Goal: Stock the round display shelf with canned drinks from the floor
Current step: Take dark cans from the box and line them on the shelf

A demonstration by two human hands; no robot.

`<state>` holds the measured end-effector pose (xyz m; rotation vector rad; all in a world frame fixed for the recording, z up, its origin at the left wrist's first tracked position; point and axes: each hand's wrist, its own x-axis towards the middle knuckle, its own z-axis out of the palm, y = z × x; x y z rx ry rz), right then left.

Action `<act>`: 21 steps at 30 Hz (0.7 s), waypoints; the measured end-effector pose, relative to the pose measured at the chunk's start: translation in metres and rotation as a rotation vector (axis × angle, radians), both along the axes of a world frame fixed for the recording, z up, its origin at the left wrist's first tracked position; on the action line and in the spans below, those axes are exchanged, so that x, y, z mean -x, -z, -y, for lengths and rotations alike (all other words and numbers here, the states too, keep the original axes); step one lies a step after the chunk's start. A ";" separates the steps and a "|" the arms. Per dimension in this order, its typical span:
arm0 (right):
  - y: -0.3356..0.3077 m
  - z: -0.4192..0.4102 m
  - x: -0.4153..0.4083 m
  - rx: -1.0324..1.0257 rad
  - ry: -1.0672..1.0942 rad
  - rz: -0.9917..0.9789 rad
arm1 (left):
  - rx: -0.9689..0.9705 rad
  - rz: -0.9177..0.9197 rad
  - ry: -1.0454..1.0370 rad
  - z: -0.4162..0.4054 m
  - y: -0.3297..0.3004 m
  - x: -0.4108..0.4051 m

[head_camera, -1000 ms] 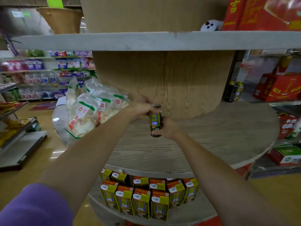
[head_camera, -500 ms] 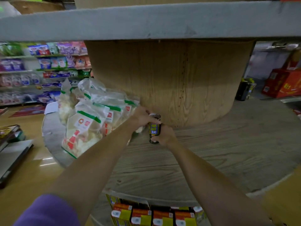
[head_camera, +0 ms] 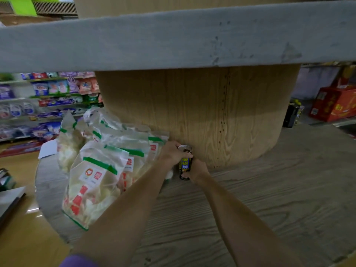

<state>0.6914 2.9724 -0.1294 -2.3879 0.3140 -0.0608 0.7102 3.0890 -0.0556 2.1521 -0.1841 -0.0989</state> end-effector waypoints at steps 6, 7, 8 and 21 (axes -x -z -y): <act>-0.002 -0.006 -0.005 0.006 0.045 -0.012 | -0.066 0.054 -0.072 0.007 -0.002 0.004; -0.002 -0.006 -0.007 0.014 0.045 -0.009 | -0.078 0.059 -0.079 0.008 -0.002 0.004; -0.008 -0.008 -0.001 0.023 0.037 -0.025 | -0.108 0.059 -0.082 0.009 -0.002 0.005; -0.025 0.042 0.049 -0.024 -0.066 0.043 | -0.234 0.124 0.012 0.024 -0.038 0.051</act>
